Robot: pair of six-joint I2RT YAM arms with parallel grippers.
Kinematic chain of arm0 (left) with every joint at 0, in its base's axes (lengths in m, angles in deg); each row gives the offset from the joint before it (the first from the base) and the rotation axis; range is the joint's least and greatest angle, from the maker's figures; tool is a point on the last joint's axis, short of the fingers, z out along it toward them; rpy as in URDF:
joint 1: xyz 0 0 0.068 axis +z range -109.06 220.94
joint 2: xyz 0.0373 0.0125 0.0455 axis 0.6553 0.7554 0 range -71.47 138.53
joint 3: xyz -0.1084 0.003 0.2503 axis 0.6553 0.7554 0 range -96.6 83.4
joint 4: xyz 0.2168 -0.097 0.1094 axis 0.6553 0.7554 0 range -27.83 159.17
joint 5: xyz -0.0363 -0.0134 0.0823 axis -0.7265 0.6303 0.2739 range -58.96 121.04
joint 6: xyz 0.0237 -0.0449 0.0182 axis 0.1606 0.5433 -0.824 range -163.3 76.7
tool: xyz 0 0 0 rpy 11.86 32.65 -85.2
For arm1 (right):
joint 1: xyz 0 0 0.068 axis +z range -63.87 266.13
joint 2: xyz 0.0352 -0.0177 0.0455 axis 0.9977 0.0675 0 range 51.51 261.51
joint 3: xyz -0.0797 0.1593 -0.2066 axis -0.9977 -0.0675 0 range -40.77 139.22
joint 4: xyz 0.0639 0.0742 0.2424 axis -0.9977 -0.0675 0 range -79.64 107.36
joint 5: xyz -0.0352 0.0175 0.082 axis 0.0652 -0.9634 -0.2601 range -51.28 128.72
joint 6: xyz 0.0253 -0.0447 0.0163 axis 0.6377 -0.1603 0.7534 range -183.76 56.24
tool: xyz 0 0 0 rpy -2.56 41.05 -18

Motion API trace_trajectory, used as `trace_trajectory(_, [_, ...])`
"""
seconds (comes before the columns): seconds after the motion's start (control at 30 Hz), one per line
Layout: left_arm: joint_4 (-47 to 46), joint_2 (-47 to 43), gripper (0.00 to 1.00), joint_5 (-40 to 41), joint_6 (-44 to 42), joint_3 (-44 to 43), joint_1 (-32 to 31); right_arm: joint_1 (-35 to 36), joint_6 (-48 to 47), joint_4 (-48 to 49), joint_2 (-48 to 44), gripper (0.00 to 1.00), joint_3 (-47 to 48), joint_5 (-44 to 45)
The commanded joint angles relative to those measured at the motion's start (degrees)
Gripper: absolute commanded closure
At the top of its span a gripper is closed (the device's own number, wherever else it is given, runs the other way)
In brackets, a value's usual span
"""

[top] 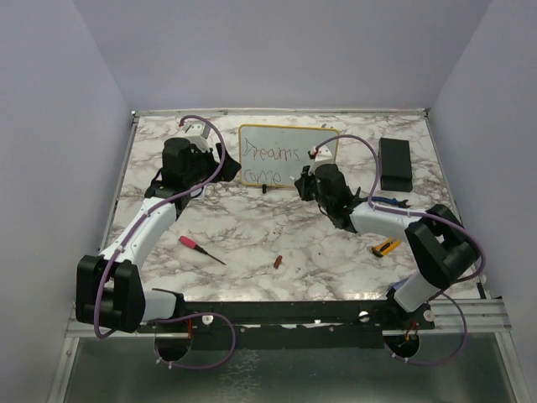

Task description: Write a sentence on the whiteboard

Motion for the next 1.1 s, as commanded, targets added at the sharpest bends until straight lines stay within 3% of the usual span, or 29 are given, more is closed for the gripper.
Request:
trace_trajectory(0.0, [-0.37, 0.07, 0.24, 0.37, -0.36, 0.49, -0.3, -0.1, -0.55, 1.2, 2.8, 0.99, 2.3, -0.97])
trace_trajectory(0.57, [-0.37, -0.22, 0.24, 0.31, -0.36, 0.45, -0.33, -0.05, 1.62, -1.35, 1.59, 0.99, -0.01, 10.16])
trace_trajectory(1.07, [-0.37, -0.19, 0.24, 0.21, -0.29, 0.4, -0.43, -0.01, -2.3, 3.79, -2.42, 0.99, -1.69, 2.59])
